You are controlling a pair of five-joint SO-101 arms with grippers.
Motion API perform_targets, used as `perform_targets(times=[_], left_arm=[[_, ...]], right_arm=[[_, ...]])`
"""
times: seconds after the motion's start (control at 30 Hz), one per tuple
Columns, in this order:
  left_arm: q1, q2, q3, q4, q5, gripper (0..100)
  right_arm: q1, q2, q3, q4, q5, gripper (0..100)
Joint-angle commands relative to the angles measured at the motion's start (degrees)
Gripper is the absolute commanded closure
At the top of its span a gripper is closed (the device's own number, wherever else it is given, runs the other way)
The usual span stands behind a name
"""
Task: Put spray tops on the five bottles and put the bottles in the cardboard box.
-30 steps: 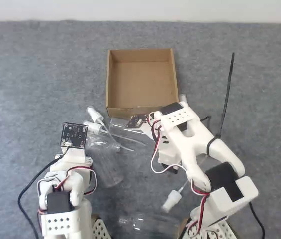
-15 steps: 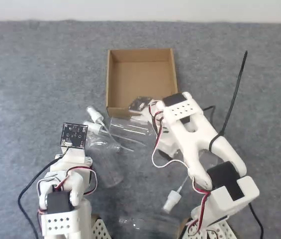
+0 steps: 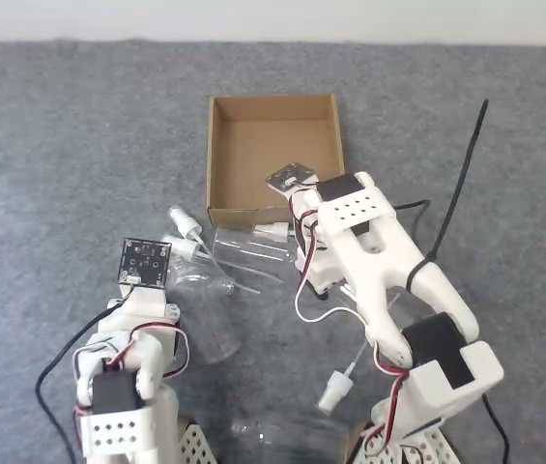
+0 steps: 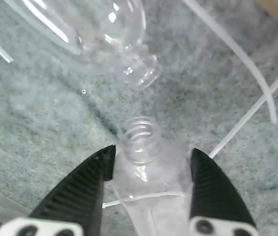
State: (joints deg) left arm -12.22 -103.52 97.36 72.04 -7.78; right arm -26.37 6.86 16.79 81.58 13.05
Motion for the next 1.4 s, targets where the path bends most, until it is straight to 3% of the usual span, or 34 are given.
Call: perform_targets(times=[0.0, 0.47, 0.9, 1.37], left_arm=[[-0.18, -0.7, -0.84, 0.26, -0.18, 99], [-0.18, -0.7, -0.84, 0.26, -0.18, 99], [-0.18, -0.7, -0.84, 0.26, -0.18, 99], [-0.18, -0.7, -0.84, 0.26, -0.18, 99]], right_arm=[[0.31, -0.4, -3.25, 0.22, -0.79, 70.7], [-1.54, -0.31, -3.34, 2.07, 10.9, 69.4], [-1.71, 6.37, -4.31, -0.92, 11.69, 69.7], [-1.63, 1.8, -6.33, 3.56, 11.16, 88.6]])
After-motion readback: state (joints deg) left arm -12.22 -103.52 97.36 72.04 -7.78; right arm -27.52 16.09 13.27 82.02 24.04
